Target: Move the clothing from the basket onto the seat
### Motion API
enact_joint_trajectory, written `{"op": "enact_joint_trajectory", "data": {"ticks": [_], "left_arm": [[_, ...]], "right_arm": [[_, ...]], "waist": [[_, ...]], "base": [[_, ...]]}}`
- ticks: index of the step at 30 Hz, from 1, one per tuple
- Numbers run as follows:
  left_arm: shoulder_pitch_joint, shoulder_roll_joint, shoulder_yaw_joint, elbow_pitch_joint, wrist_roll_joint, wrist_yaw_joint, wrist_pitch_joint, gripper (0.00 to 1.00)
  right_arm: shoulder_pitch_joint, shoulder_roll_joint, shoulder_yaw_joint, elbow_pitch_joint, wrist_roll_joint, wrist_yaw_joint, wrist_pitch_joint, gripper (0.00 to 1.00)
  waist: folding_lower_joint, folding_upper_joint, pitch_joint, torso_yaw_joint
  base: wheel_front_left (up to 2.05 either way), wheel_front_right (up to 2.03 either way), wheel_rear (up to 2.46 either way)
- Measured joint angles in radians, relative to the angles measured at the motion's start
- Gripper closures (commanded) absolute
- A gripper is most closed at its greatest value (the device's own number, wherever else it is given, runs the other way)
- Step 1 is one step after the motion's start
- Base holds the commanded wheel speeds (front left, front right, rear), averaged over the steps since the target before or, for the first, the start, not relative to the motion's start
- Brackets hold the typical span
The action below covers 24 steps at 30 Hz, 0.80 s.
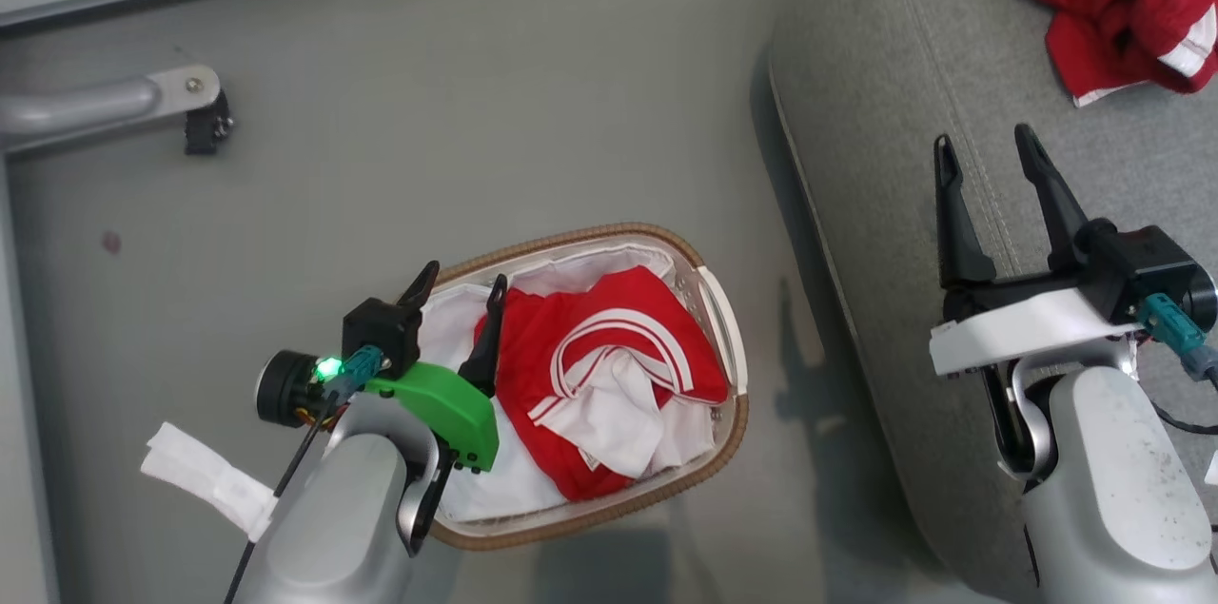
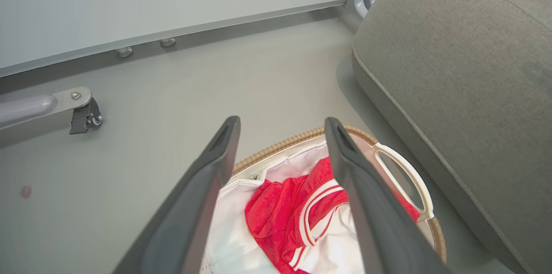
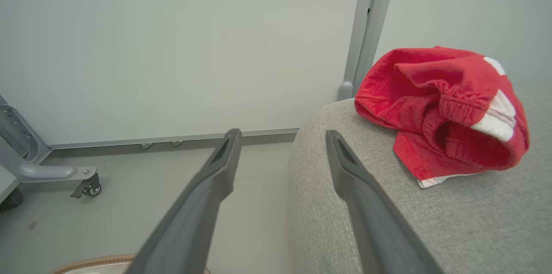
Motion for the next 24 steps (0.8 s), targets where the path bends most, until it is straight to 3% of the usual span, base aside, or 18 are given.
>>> {"op": "enact_joint_trajectory", "data": {"ticks": [15,24], "left_arm": [[-0.184,0.033,-0.337,0.226,-0.002,0.0,0.0,0.0],[-0.295,0.072,-0.384,0.305,-0.002,0.0,0.0,0.0]], "right_arm": [[-0.075,0.0,0.069,-0.092,0.087,0.0,0.0,0.0],[-0.086,-0.001,0.108,-0.128,0.141,0.0,0.0,0.0]], "waist": [[0.0001,0.0,0.287,-0.122],[0.0001,0.0,0.397,-0.192]], "base": [[0.0,0.0,0.0],[0.0,0.0,0.0]]}}
